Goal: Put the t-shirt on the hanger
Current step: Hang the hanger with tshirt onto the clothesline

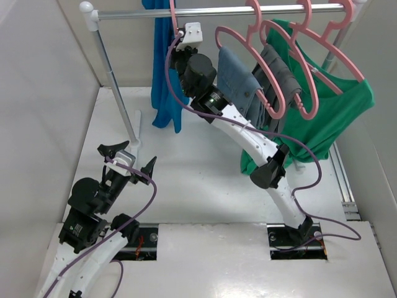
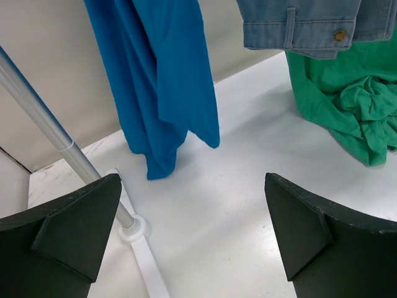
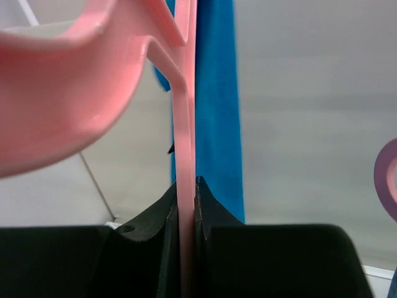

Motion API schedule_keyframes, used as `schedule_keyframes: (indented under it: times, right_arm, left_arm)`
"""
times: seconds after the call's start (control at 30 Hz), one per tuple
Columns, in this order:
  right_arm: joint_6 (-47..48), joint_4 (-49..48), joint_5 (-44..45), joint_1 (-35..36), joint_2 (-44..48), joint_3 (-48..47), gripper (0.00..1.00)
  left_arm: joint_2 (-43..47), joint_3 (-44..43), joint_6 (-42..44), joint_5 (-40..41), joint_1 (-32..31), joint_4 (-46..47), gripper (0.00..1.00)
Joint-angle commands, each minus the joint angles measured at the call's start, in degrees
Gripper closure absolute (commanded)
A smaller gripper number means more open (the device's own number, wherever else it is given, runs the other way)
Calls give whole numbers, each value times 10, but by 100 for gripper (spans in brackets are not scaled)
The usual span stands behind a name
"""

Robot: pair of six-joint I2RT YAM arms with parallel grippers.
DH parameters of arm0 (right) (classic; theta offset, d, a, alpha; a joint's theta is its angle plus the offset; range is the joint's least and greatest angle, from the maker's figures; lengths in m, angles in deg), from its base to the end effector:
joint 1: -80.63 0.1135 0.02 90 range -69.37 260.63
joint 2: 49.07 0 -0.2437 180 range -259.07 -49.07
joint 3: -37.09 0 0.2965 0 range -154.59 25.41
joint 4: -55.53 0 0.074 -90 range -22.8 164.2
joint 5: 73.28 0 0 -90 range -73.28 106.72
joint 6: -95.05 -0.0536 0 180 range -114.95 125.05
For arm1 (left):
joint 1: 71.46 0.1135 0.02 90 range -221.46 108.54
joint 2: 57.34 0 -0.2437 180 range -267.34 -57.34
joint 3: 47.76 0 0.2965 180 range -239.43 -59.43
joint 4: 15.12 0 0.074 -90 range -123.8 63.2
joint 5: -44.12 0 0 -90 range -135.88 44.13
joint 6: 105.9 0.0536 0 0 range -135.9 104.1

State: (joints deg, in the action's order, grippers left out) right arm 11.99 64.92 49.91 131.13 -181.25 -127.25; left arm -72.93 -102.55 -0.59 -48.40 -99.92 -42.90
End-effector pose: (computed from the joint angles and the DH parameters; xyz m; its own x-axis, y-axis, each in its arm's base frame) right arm 0.3688 0.4013 0.4979 0.2836 0.1851 -0.9409 -0.2926 0.9511 0.0989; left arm 0.1220 -0.0688 0.3916 0.3036 0.1355 -0.9431 0.4498 0.8522 0.2672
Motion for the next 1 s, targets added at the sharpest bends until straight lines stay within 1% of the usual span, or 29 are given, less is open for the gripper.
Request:
schedule_keyframes:
  times: [0.0, 0.07, 0.17, 0.2, 0.27, 0.3, 0.33, 0.37, 0.47, 0.57, 0.73, 0.9, 0.93, 0.97]
  right_arm:
    - [-37, -19, -17, -8, 14, -17, 100]
    - [-37, -14, -17, -8, 30, 9, 100]
    - [-37, -14, -41, -3, 58, 52, 100]
    - [-37, -9, -58, -3, 66, 61, 88]
    - [-15, -9, -71, 9, 89, 91, 68]
    - [-3, -9, -80, 9, 98, 101, 63]
    - [10, -9, -98, 17, 115, 122, 55]
    - [21, -9, -106, 25, 125, 134, 51]
    - [33, -9, -123, 37, 156, 173, 44]
    - [33, -9, -123, 43, 210, 234, 38]
    - [33, -9, -123, 57, 263, 299, 37]
    - [33, -9, -154, 67, 313, 358, 34]
    - [33, -9, -160, 67, 321, 365, 30]
    - [33, -9, -167, 67, 336, 383, 27]
  left_arm:
    - [0, -8, -9, 0, -1, 25, 0]
    - [0, -8, -9, -5, -1, 25, 0]
    - [0, -8, -9, -6, -1, 25, 0]
    - [0, -8, -9, -12, -1, 25, 0]
    - [0, -3, -9, -12, -1, 30, 0]
    - [0, -3, -9, -12, -1, 30, 0]
    - [0, -3, -9, -17, -1, 30, 0]
    - [0, -3, -9, -17, -1, 30, 0]
    - [0, 2, -9, -17, -1, 30, 0]
    - [0, 2, -9, -22, -1, 30, 0]
    - [-5, 2, -9, -27, -1, 30, 0]
    - [-10, -3, -3, -27, -1, 30, 0]
    - [-10, -3, -3, -27, -1, 30, 0]
    - [-10, -3, 2, -27, -1, 30, 0]
